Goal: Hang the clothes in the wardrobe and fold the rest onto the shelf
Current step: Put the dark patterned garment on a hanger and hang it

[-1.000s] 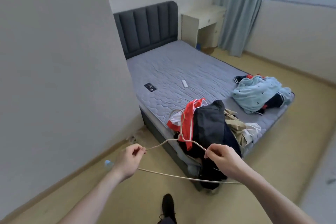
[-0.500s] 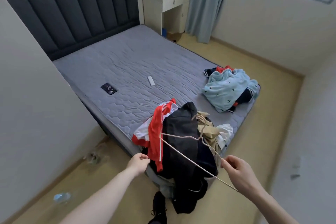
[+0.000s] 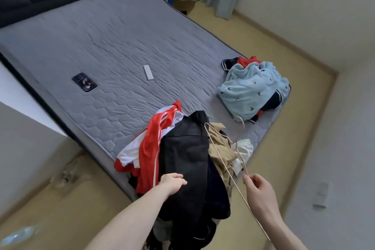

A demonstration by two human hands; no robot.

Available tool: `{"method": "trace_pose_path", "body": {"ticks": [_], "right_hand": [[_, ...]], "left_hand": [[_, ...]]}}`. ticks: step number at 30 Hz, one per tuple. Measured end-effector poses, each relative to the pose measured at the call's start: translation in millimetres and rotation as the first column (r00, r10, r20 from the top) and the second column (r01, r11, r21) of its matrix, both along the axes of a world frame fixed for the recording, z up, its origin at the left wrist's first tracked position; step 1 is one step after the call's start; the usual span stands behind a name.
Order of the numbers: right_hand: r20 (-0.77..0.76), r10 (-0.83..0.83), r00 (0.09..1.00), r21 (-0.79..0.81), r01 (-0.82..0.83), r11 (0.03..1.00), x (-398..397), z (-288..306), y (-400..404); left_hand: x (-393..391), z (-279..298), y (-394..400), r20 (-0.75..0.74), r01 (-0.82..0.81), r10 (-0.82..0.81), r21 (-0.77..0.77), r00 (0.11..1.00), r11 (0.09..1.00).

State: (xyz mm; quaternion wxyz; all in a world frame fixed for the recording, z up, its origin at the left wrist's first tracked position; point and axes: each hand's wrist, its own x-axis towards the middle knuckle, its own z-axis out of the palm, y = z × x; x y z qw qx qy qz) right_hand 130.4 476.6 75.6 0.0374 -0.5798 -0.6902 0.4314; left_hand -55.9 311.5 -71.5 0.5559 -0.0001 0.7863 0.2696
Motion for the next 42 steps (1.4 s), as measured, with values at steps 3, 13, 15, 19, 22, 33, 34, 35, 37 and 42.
{"method": "trace_pose_path", "body": {"ticks": [3,13,15,19,22,33,34,35,37,42], "right_hand": [[0.005,-0.005,1.000,-0.023,0.005,1.000,-2.9,-16.3,13.8],[-0.024,0.023,0.999,-0.111,-0.025,0.993,10.2,-47.9,43.4],[-0.049,0.062,0.997,-0.135,-0.068,0.989,16.4,-40.1,48.6],[-0.093,0.155,0.984,-0.166,-0.169,0.972,35.9,-17.8,57.8],[-0.150,0.233,0.961,-0.159,-0.257,0.953,47.3,2.9,67.5],[-0.058,0.564,0.824,0.037,-0.563,0.826,17.2,25.4,63.8],[-0.038,0.602,0.798,0.052,-0.600,0.799,11.0,29.6,55.9],[-0.023,0.632,0.775,0.072,-0.629,0.774,5.4,33.7,46.2],[-0.011,0.682,0.732,0.137,-0.674,0.726,-6.4,40.7,23.7],[0.006,0.831,0.557,0.213,-0.812,0.543,-30.0,44.6,-46.4]], "left_hand": [[6.7,-32.8,13.7,0.025,-0.021,0.023,-0.077,0.999,0.997],[21.2,-28.3,7.1,-0.271,-0.195,0.180,-0.030,0.946,0.980],[29.2,0.9,6.1,-0.360,-0.224,0.221,0.034,0.907,0.974],[51.9,72.7,6.3,-0.439,-0.285,0.378,0.265,0.815,0.921],[68.4,136.6,2.5,-0.460,-0.304,0.510,0.451,0.727,0.839],[145.6,305.5,-92.7,-0.262,-0.308,0.779,0.811,0.569,0.498],[152.5,318.1,-107.0,-0.255,-0.306,0.786,0.819,0.562,0.485],[160.0,329.6,-121.7,-0.250,-0.302,0.790,0.826,0.560,0.475],[174.8,347.8,-150.6,-0.238,-0.285,0.794,0.844,0.559,0.454],[211.5,372.6,-227.1,-0.165,-0.290,0.819,0.882,0.550,0.372]]}}
